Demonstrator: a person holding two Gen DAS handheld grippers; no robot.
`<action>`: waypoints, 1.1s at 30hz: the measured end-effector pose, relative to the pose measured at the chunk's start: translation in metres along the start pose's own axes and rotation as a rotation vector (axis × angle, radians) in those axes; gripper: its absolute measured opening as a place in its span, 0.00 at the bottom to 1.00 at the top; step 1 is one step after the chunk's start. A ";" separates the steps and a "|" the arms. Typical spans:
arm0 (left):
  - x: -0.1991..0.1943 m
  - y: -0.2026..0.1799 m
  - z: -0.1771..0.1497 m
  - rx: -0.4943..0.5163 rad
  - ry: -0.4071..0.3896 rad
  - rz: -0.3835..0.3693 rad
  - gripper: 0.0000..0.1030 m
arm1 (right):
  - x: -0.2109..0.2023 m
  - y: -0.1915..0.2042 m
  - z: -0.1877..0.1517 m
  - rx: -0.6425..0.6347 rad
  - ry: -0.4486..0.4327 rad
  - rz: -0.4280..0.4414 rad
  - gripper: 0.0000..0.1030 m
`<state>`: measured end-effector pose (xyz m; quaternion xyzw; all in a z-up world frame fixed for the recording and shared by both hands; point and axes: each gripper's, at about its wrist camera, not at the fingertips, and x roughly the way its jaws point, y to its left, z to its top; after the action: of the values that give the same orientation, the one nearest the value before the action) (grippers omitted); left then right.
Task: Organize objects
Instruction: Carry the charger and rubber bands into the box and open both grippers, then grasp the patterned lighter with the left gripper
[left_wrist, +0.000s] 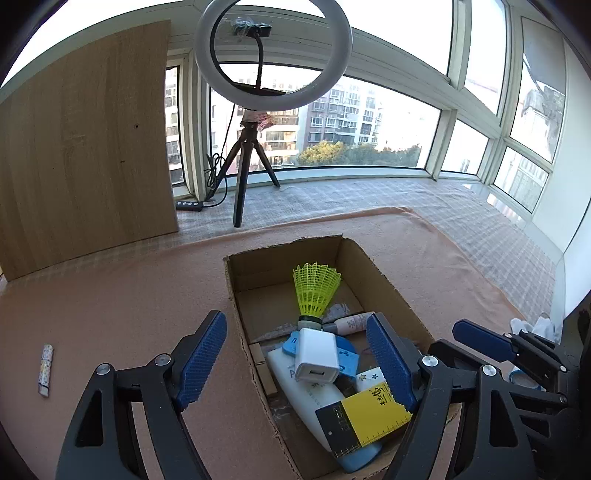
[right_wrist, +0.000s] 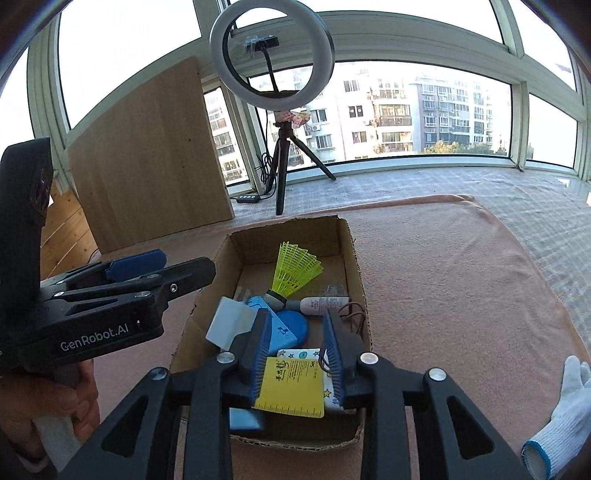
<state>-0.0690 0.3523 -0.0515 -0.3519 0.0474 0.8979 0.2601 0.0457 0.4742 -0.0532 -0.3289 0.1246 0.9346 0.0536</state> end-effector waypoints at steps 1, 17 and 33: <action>-0.002 0.006 -0.001 -0.005 0.002 0.006 0.79 | -0.001 0.001 0.001 -0.004 -0.005 -0.002 0.33; -0.030 0.225 -0.069 -0.180 0.050 0.476 0.85 | 0.007 0.088 0.009 -0.128 0.017 0.143 0.36; 0.011 0.355 -0.118 -0.308 0.180 0.395 0.51 | 0.009 0.167 -0.009 -0.265 0.088 0.276 0.37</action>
<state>-0.1817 0.0195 -0.1820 -0.4497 0.0009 0.8930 0.0178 0.0136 0.3112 -0.0324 -0.3533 0.0467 0.9260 -0.1244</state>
